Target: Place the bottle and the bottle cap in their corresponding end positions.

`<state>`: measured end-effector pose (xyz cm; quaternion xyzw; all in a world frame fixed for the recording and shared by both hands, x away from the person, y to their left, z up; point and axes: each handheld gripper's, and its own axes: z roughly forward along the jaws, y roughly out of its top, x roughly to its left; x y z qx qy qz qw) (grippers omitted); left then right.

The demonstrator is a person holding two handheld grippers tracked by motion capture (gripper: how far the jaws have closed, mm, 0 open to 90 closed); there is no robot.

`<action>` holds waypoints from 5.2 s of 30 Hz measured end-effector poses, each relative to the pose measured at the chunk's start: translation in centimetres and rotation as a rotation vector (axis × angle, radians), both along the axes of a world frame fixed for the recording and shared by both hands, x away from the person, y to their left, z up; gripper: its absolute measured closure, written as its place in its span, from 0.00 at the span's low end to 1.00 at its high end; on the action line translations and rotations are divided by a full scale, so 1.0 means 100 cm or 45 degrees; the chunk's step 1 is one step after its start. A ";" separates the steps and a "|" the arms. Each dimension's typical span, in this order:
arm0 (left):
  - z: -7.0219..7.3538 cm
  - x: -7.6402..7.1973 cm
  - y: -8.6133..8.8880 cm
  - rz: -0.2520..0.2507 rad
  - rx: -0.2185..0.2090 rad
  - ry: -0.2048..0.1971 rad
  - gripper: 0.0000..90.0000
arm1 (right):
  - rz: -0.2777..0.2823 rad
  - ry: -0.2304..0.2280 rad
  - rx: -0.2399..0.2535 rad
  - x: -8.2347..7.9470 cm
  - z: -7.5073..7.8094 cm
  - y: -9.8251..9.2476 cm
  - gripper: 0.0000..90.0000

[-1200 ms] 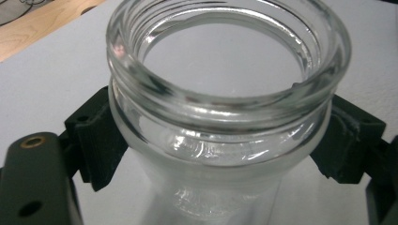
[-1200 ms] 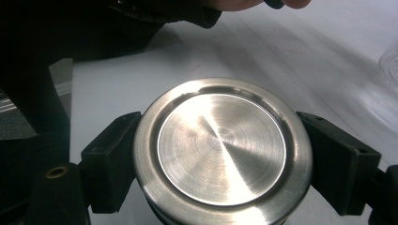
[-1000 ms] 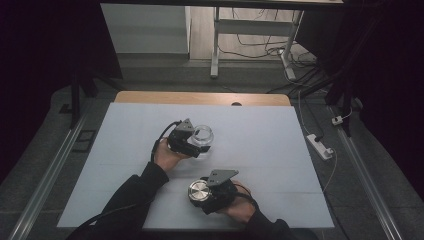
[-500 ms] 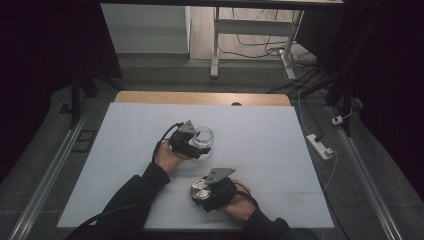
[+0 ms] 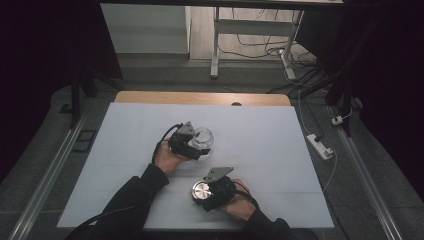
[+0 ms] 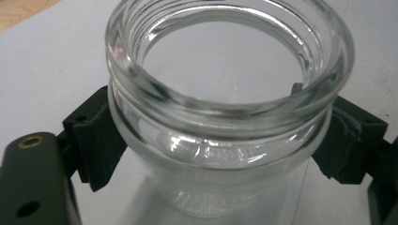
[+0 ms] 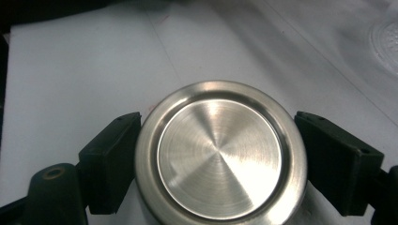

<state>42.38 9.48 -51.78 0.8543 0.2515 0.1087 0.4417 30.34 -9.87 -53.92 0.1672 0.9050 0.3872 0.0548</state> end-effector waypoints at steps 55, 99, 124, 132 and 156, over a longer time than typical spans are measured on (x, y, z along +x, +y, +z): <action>0.032 -0.080 0.038 -0.042 -0.029 0.147 0.00 | -0.188 -0.017 0.201 0.001 0.047 -0.037 0.00; 0.021 -0.150 0.098 0.021 -0.143 0.218 0.00 | -0.292 -0.065 0.119 -0.009 0.051 -0.078 0.00; 0.017 -0.191 0.156 0.195 -0.180 0.216 0.00 | -0.455 -0.088 0.123 -0.023 0.057 -0.135 0.00; 0.013 -0.204 0.173 0.261 -0.203 0.207 0.00 | -0.527 -0.099 0.114 -0.028 0.055 -0.153 0.00; 0.000 -0.229 0.206 0.426 -0.197 0.237 0.00 | -0.725 -0.090 0.118 -0.051 0.048 -0.206 0.00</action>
